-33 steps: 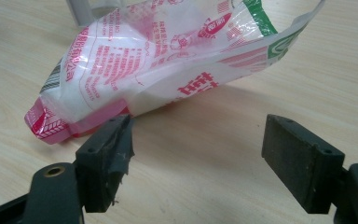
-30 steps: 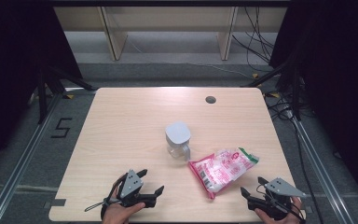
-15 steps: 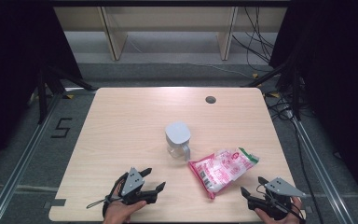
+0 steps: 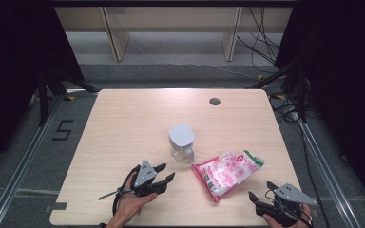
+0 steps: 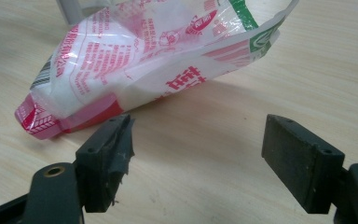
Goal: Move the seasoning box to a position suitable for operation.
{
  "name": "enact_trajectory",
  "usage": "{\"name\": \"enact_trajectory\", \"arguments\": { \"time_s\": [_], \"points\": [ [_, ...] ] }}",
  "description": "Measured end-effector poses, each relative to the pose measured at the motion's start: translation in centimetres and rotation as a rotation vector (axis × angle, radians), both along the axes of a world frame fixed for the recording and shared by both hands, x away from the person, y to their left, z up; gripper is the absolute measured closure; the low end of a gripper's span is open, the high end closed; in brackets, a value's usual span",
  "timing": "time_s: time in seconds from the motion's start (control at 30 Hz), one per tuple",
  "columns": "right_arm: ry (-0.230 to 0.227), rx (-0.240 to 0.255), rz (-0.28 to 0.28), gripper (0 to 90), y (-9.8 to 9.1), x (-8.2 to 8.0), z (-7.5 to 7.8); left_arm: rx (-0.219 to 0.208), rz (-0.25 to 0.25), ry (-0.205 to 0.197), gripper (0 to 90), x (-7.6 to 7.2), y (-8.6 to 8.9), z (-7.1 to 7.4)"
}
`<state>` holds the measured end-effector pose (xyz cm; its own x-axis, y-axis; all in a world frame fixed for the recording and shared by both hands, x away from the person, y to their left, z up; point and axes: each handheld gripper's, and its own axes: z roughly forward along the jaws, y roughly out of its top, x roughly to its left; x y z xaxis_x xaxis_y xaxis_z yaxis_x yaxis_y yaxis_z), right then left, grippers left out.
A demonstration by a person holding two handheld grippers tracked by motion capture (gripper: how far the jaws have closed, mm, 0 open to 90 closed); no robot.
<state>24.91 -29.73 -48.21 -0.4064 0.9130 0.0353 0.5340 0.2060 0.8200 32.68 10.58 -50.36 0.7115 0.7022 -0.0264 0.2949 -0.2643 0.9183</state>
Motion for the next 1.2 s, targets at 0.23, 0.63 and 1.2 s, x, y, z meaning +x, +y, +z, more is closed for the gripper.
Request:
{"name": "enact_trajectory", "arguments": {
  "time_s": [0.23, 0.63, 1.2],
  "points": [
    [0.007, 0.022, -0.013, 25.4, 0.1, -0.3, 0.1, 0.007, -0.043, -0.015, 64.7, 1.7, -2.4, 0.1],
    [0.011, 0.012, 0.016, 25.4, 0.3, 0.1, 0.0, -0.001, -0.038, 0.027, 71.8, 3.8, -5.1, 0.4],
    [-0.003, -0.002, 0.047, 25.4, 0.4, 0.5, -0.1, 0.069, -0.070, -0.004, 81.2, 5.1, -4.7, 0.0]
  ]
}}
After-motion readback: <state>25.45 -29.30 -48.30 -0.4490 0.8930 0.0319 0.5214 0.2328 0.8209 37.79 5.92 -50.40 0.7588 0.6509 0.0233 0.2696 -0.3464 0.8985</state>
